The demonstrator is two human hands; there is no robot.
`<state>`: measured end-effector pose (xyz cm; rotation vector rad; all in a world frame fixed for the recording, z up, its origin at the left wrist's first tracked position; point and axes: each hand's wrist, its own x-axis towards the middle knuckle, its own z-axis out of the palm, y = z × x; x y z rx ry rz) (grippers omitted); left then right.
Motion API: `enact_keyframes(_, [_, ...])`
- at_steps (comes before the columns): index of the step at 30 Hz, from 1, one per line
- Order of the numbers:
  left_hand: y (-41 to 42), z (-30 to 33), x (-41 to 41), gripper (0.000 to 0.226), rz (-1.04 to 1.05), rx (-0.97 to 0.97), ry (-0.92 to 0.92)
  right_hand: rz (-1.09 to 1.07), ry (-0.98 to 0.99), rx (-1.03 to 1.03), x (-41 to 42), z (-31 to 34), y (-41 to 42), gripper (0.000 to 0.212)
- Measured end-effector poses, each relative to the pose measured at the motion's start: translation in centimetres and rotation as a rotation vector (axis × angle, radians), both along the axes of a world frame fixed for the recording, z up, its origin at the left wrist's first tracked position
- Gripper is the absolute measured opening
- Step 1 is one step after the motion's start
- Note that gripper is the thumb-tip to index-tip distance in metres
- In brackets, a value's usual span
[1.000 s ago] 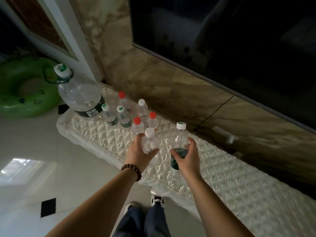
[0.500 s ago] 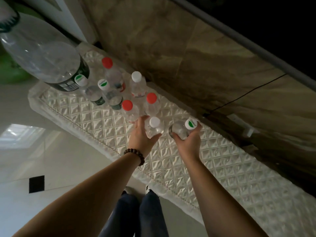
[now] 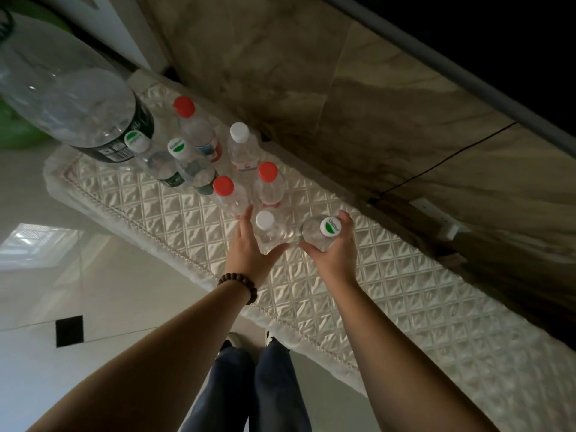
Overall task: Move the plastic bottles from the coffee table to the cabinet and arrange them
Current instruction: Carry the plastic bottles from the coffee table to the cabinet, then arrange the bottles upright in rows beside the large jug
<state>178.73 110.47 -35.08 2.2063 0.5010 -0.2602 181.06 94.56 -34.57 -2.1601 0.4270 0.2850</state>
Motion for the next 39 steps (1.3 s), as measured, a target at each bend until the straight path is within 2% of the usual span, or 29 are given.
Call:
enact_keyframes(3, [0.4, 1.9, -0.6, 0.097, -0.072, 0.083, -0.029, 0.04, -0.015, 0.001, -0.4, 1.9, -0.3, 0.107])
enact_keyframes(9, [1.4, 8.1, -2.6, 0.084, -0.125, 0.27, -0.044, 0.12, -0.044, -0.014, -0.9, 8.3, -0.6, 0.102])
enact_keyframes(15, [2.8, 14.4, -4.0, 0.076, -0.05, 0.345, -0.071, 0.235, -0.123, -0.065, -1.5, 14.5, -0.6, 0.082])
enact_keyframes(21, [5.2, 18.6, -4.7, 0.075, 0.087, 0.387, -0.095, 0.398, -0.187, -0.124, -1.5, 17.7, 1.6, 0.065])
enact_keyframes(29, [10.4, 19.9, -5.2, 0.074, 0.25, 0.372, -0.068, 0.521, -0.246, -0.152, 1.0, 20.2, 6.5, 0.052])
enact_keyframes(39, [18.2, 19.0, -4.3, 0.07, 0.318, 0.269, -0.07, 0.59, -0.231, -0.22, 5.8, 19.9, 15.4, 0.054])
